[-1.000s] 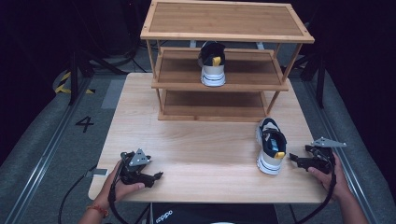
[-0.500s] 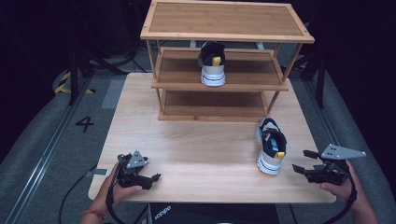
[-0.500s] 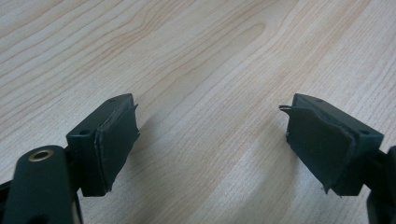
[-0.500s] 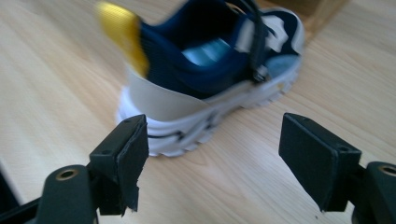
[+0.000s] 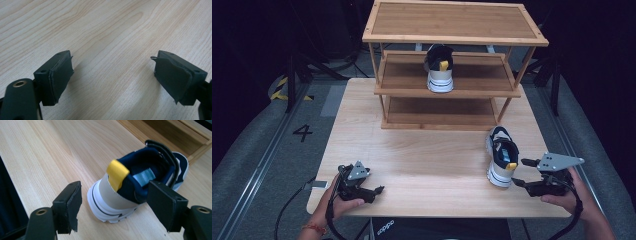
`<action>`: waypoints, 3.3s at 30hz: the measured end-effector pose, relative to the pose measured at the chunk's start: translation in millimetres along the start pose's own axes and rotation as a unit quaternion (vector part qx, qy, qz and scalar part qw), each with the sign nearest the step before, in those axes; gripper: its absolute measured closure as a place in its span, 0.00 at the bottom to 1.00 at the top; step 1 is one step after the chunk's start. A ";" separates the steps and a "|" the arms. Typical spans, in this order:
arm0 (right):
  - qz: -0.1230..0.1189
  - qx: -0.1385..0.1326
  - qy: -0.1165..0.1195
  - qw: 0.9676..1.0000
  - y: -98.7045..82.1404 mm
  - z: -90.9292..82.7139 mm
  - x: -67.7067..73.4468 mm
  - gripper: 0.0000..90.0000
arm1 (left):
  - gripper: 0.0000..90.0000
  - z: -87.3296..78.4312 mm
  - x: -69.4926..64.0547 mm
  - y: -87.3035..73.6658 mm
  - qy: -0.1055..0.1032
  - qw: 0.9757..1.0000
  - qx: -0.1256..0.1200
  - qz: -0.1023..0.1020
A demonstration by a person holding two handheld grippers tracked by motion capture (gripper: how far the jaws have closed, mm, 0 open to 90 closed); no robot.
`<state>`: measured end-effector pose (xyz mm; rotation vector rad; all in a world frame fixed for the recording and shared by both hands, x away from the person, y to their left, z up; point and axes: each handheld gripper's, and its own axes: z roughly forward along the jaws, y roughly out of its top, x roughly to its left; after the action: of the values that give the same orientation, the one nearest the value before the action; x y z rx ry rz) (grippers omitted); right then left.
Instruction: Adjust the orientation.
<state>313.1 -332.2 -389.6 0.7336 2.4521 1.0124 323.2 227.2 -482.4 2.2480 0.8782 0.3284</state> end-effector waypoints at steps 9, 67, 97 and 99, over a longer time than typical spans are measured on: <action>-0.040 0.057 0.018 0.997 16.6 23.2 -6.9 0.35 | 0.17 0.2 0.4 0.2 0.000 1.000 0.000 0.001; -0.140 0.125 0.079 0.979 96.9 6.7 0.5 0.71 | 0.16 1.7 2.2 2.1 0.004 1.000 0.001 0.000; -0.217 0.106 0.066 0.968 179.5 -19.9 7.7 0.69 | 0.17 1.5 2.1 1.6 0.004 1.000 0.000 -0.001; -0.221 0.107 0.060 0.967 186.8 -17.8 5.7 0.69 | 0.17 1.5 2.1 1.6 0.004 1.000 0.000 -0.001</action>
<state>358.5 -225.6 -241.8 0.1653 2.6859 0.6434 326.2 227.0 -482.4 2.2473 0.8837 0.3378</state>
